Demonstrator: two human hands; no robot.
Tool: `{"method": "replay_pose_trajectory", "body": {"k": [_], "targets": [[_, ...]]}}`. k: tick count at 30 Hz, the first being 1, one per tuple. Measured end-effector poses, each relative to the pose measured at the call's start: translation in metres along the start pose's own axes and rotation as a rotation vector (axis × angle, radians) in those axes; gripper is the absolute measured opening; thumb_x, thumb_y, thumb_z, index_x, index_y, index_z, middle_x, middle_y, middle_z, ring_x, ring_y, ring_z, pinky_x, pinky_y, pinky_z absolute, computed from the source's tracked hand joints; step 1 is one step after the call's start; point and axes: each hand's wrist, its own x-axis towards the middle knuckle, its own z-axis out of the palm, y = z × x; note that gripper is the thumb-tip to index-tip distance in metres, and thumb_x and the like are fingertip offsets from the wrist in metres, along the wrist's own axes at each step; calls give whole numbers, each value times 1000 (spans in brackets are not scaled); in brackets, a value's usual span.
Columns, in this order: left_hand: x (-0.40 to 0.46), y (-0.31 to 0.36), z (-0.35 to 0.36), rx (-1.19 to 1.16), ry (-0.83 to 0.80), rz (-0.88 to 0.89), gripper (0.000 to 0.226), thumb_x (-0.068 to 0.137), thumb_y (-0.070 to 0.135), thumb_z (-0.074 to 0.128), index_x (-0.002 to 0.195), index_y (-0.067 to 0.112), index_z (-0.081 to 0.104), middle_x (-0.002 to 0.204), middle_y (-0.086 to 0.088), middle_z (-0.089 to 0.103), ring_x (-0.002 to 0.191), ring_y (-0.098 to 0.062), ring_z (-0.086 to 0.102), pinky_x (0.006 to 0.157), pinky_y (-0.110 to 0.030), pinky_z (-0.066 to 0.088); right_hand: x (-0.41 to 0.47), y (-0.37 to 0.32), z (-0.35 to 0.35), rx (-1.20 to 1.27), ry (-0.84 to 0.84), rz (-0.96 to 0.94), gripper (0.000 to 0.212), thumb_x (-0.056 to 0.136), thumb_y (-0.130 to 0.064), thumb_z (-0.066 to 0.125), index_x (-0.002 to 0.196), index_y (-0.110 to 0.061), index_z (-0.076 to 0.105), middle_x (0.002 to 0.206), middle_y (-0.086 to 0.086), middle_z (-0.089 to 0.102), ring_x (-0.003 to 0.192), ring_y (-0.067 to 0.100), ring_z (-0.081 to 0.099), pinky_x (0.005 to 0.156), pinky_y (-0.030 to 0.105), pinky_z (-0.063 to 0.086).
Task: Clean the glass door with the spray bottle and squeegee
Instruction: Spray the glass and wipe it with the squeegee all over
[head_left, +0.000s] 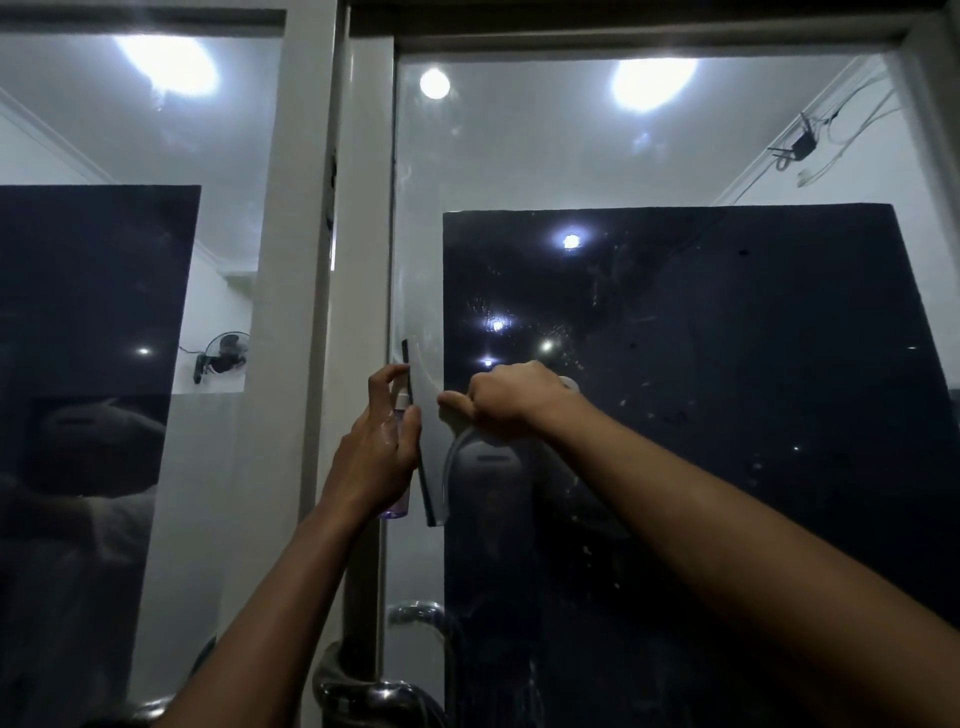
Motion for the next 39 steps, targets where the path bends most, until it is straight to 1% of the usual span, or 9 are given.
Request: {"method": "replay_pose_trajectory", "body": {"k": [4, 11, 15, 18, 22, 25, 30, 34, 39], "targets": [[11, 5, -2, 24, 16, 18, 41, 107, 28, 41, 139, 39, 18, 89, -5, 61, 65, -25, 67, 68, -54, 59, 3, 41, -8, 70, -76, 96, 69, 95, -76, 17, 104, -26, 64, 120, 10, 66, 109, 30, 62, 93, 43, 46], [22, 2, -10, 65, 23, 34, 41, 108, 25, 40, 140, 37, 17, 92, -3, 59, 61, -24, 68, 66, -48, 60, -59, 112, -9, 0, -77, 194, 72, 94, -76, 12, 97, -28, 66, 93, -1, 65, 85, 18, 60, 80, 39, 45], [25, 1, -10, 101, 43, 26, 41, 108, 25, 39, 143, 32, 19, 94, -3, 57, 62, -21, 67, 59, -32, 53, -33, 79, -24, 36, 53, 81, 66, 95, -75, 15, 82, -29, 61, 89, -1, 60, 85, 21, 59, 78, 39, 45], [25, 3, -12, 112, 55, 24, 40, 107, 25, 39, 144, 29, 22, 95, -2, 56, 63, -21, 66, 59, -33, 52, -2, 37, -21, 38, 54, -7, 63, 95, -75, 16, 68, -29, 50, 73, -5, 54, 80, 22, 58, 79, 39, 47], [26, 3, -15, 133, 47, 22, 41, 107, 26, 39, 145, 28, 24, 96, -5, 60, 63, -20, 66, 57, -29, 48, 12, 26, -3, 37, -86, 17, 62, 91, -79, 15, 71, -31, 47, 99, 3, 66, 96, 28, 62, 93, 51, 50], [28, 2, -17, 153, 49, 28, 41, 107, 26, 39, 146, 28, 25, 98, -4, 61, 61, -18, 66, 53, -24, 42, -3, 59, -1, 40, -108, 70, 64, 91, -80, 14, 71, -30, 48, 99, 4, 62, 100, 29, 62, 86, 42, 47], [33, 3, -20, 137, 51, 43, 42, 107, 26, 40, 146, 28, 25, 95, -6, 62, 60, -21, 66, 56, -33, 53, -13, 83, -21, -20, 20, 110, 69, 94, -77, 14, 92, -29, 63, 97, 2, 62, 93, 24, 60, 78, 38, 40], [42, 8, -20, 114, 76, 50, 40, 107, 27, 40, 144, 29, 26, 85, -6, 63, 58, -22, 65, 54, -35, 54, 29, 43, -44, 8, 122, 31, 58, 98, -71, 15, 82, -29, 53, 90, 2, 61, 71, 15, 51, 73, 37, 37], [56, 13, -25, 119, 78, 61, 42, 107, 26, 41, 145, 28, 24, 79, -4, 57, 61, -25, 64, 61, -48, 61, 78, 25, -54, 57, 74, 130, 57, 91, -79, 17, 80, -32, 47, 104, 5, 60, 104, 31, 58, 95, 53, 47]]}}
